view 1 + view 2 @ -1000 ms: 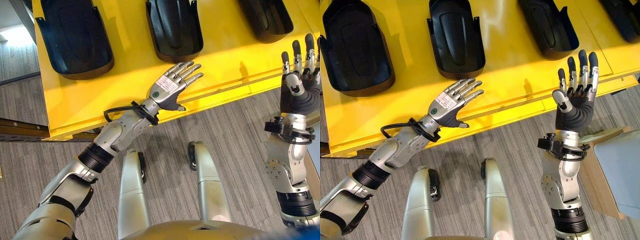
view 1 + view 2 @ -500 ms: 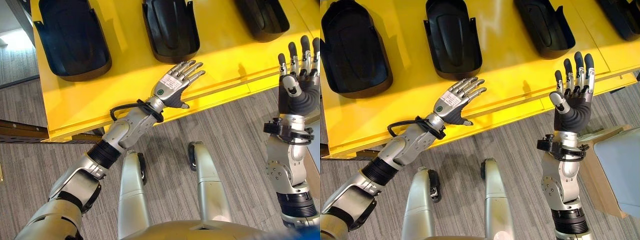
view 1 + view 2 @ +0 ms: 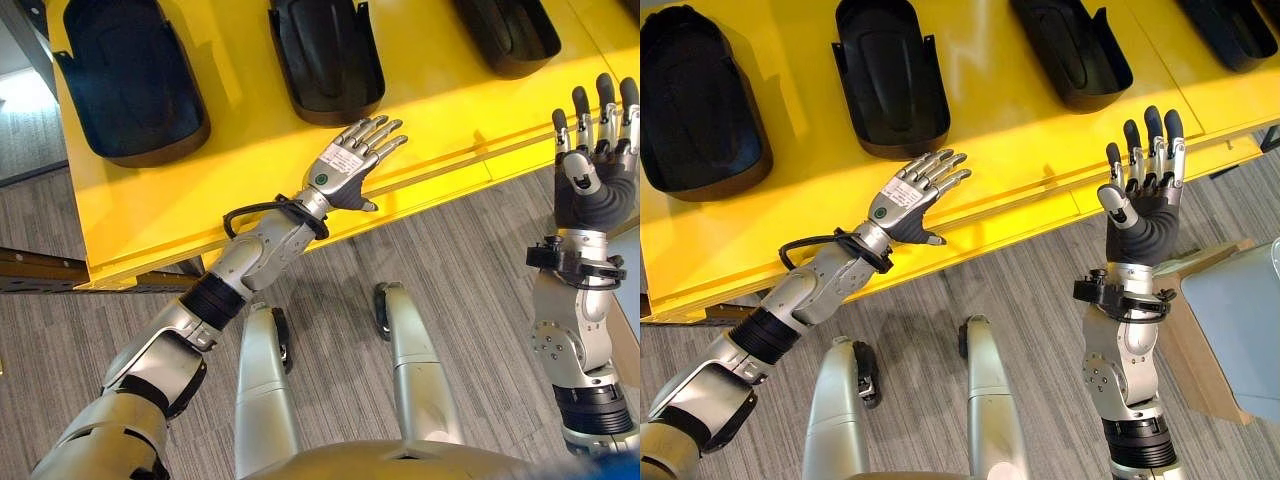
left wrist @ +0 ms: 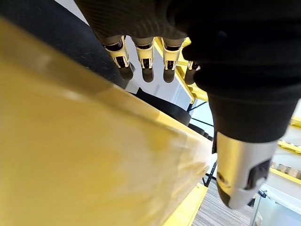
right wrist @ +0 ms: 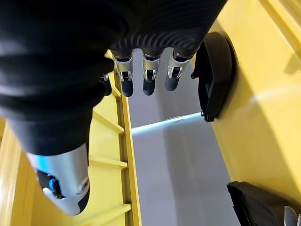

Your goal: Move parts from the plastic box to the shelf.

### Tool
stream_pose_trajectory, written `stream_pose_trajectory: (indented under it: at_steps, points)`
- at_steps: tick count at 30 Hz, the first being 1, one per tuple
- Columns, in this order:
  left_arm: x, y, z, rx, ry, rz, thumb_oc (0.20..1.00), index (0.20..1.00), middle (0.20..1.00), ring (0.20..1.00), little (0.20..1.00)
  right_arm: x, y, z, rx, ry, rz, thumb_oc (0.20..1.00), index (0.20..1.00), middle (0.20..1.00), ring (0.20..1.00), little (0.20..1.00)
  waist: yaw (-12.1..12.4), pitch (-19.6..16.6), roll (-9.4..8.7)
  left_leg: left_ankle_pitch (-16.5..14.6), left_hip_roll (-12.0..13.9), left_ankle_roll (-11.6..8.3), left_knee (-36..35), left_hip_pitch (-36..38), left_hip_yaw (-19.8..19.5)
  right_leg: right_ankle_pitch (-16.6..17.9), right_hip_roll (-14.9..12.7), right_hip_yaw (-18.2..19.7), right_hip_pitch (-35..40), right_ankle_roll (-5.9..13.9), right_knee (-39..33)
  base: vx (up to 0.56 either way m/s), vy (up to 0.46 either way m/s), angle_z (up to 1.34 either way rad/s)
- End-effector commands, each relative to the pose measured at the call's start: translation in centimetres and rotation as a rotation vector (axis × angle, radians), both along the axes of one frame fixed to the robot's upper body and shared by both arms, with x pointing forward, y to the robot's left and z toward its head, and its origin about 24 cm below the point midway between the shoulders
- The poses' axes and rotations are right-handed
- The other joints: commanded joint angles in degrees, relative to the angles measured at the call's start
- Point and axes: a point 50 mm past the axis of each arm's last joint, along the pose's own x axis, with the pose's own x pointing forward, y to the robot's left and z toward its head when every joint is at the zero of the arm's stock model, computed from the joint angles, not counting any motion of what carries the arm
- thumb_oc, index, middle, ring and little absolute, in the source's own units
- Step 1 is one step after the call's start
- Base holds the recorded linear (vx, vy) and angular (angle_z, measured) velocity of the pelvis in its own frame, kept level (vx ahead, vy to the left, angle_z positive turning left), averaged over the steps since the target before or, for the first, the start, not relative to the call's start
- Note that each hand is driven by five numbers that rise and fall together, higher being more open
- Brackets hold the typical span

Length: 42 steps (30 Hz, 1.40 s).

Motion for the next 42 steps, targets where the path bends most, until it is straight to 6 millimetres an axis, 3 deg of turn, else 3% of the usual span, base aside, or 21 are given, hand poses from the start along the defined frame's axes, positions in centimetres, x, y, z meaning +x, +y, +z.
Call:
stream_pose_trajectory:
  at_steps: [1, 13, 21, 28, 33, 42]
  points:
    - [2.3, -0.7, 9.1, -0.026, -0.305, 0.05, 1.0, 1.0, 1.0, 1.0, 1.0, -0.5, -0.3, 2.1, 0.007, -0.122, 0.015, 1.0, 1.0, 1.0, 1.0, 1.0, -0.5, 1.8, 2.18, 3.4, -1.0, -0.89, -6.8, 1.0, -3.1, -4.9, -1.4, -1.6, 2.1, -2.34, 2.0, 0.0, 0.0, 0.0]
    - [2.0, -2.8, 11.4, -0.031, -0.367, -0.019, 1.0, 1.0, 1.0, 1.0, 1.0, -0.6, -0.5, 2.0, -0.006, -0.12, 0.022, 1.0, 1.0, 1.0, 1.0, 1.0, -1.1, 1.4, 2.3, 3.6, -0.7, -0.79, -7.2, 1.3, -2.9, -4.2, -1.4, -1.3, 2.4, -2.05, 1.2, 0.0, 0.002, -0.01]
    - [-1.3, -2.7, 10.1, -0.121, -0.292, -0.202, 1.0, 1.0, 1.0, 1.0, 1.0, -1.0, -0.5, 2.2, 0.002, -0.14, 0.003, 1.0, 1.0, 1.0, 1.0, 1.0, 0.0, 1.6, 2.34, 3.6, -1.2, -0.59, -7.6, 1.2, -3.0, -4.3, -1.5, -1.4, 2.6, -2.11, 0.9, 0.0, 0.0, 0.0]
    - [-4.4, -0.9, 9.4, -0.23, -0.252, -0.302, 1.0, 1.0, 1.0, 1.0, 1.0, -1.4, -0.5, 2.4, 0.011, -0.162, -0.012, 1.0, 1.0, 1.0, 1.0, 1.0, 1.0, 1.8, 2.16, 3.6, -1.6, -0.5, -7.4, 0.9, -3.0, -4.2, -1.6, -1.6, 2.5, -2.24, 1.1, 0.0, -0.004, 0.02]
    - [-6.3, 1.1, 10.0, -0.265, -0.335, -0.301, 1.0, 1.0, 1.0, 1.0, 1.0, -1.6, -0.6, 2.6, 0.001, -0.172, -0.03, 1.0, 1.0, 1.0, 1.0, 1.0, 1.6, 1.9, 1.94, 3.7, -1.7, -0.56, -7.4, 0.7, -3.2, -4.3, -1.8, -1.7, 2.3, -2.31, 1.3, 0.0, 0.0, 0.0]
    - [-7.1, 4.3, 11.7, -0.25, -0.515, -0.179, 1.0, 1.0, 1.0, 1.0, 1.0, -1.6, -0.9, 2.8, -0.025, -0.177, -0.046, 1.0, 1.0, 1.0, 1.0, 1.0, 2.1, 1.6, 2.09, 3.9, -1.8, -0.66, -7.3, 0.4, -3.3, -4.2, -1.6, -1.7, 1.9, -2.38, 1.5, -0.01, -0.004, 0.02]
